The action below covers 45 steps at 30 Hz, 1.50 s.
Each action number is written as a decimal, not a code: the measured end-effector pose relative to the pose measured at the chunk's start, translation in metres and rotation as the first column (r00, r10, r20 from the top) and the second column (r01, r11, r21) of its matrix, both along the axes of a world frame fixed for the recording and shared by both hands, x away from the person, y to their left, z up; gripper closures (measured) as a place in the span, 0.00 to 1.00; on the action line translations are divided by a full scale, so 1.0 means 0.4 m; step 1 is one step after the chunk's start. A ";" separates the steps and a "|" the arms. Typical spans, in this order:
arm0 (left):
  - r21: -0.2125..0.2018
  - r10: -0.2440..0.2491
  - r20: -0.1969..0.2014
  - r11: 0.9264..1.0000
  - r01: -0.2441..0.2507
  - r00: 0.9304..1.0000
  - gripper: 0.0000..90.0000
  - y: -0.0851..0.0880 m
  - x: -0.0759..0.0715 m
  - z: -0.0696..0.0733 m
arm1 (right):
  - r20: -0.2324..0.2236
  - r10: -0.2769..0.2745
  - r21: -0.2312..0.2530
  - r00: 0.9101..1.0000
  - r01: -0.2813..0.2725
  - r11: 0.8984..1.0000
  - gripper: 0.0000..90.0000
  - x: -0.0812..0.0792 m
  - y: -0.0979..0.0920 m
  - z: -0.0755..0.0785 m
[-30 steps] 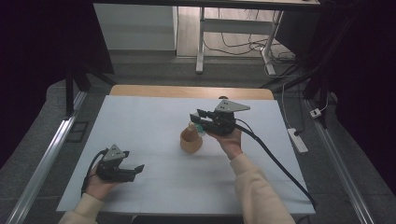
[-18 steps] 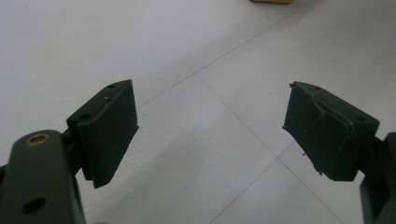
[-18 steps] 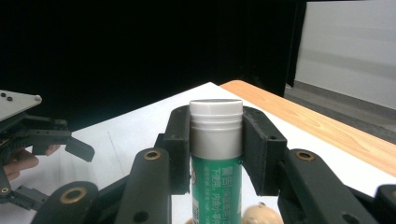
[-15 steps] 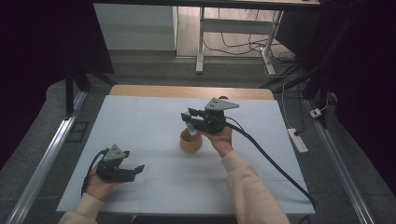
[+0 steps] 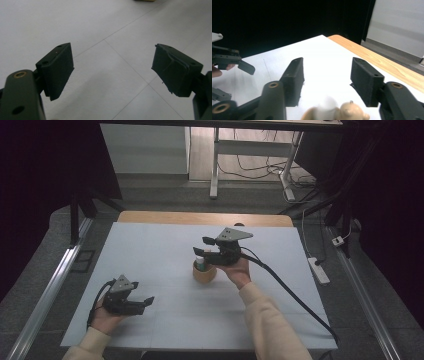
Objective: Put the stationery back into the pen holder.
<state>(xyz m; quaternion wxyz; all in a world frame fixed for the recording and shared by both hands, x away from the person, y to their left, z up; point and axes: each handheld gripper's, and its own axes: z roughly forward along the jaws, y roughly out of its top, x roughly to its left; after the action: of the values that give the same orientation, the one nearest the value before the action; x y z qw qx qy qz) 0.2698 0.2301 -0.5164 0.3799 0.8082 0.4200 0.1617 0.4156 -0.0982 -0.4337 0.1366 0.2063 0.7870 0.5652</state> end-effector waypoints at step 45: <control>0.002 -0.009 0.014 1.000 0.009 1.000 0.19 0.000 0.004 0.001 | -0.022 -0.145 -0.110 0.989 0.142 0.984 0.38 -0.139 -0.310 -0.050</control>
<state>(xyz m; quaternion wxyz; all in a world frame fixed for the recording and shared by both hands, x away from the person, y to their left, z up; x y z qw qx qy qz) 0.2715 0.2300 -0.5160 0.3831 0.8092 0.4133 0.1660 0.3599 -0.2221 -0.4536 0.1764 0.2632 0.8013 0.5074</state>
